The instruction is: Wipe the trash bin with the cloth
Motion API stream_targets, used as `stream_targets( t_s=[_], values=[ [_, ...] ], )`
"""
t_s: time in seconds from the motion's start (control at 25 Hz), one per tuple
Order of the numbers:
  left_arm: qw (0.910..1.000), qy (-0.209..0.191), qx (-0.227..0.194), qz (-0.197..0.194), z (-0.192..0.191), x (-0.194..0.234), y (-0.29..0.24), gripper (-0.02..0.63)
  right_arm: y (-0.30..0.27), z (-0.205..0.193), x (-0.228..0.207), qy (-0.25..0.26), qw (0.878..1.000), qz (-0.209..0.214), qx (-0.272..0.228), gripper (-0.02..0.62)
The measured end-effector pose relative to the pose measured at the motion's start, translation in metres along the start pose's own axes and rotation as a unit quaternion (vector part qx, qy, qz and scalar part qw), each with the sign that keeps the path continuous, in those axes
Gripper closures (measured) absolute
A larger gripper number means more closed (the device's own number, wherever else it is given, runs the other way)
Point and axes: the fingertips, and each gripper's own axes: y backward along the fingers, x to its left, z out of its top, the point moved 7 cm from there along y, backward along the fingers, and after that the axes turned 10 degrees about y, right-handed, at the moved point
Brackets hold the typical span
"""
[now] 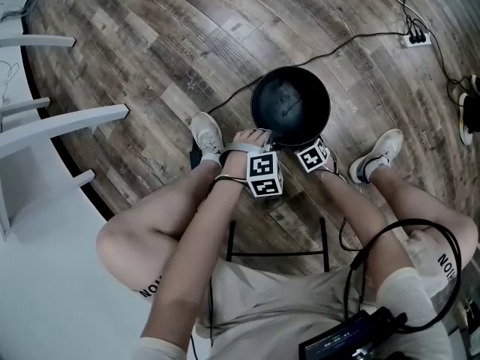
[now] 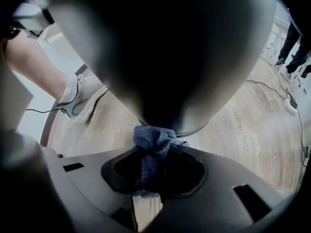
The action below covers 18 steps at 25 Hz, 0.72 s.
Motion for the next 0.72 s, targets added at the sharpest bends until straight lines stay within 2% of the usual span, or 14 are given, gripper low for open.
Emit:
stream_targets(
  t_s=[0.2, 0.44, 0.72],
  values=[
    [0.9997, 0.016, -0.01, 0.015, 0.001, -0.001, 0.001, 0.508, 0.031, -0.008, 0.003, 0.016, 1.0, -0.007, -0.005, 0.492],
    [0.9994, 0.027, -0.014, 0.013, 0.0, 0.002, 0.009, 0.486, 0.078, -0.013, 0.013, 0.035, 0.999, 0.013, -0.02, 0.492],
    [0.9997, 0.011, 0.0, 0.023, -0.01, 0.006, 0.009, 0.483, 0.124, -0.002, 0.015, 0.027, 0.998, 0.004, -0.06, 0.492]
  ],
)
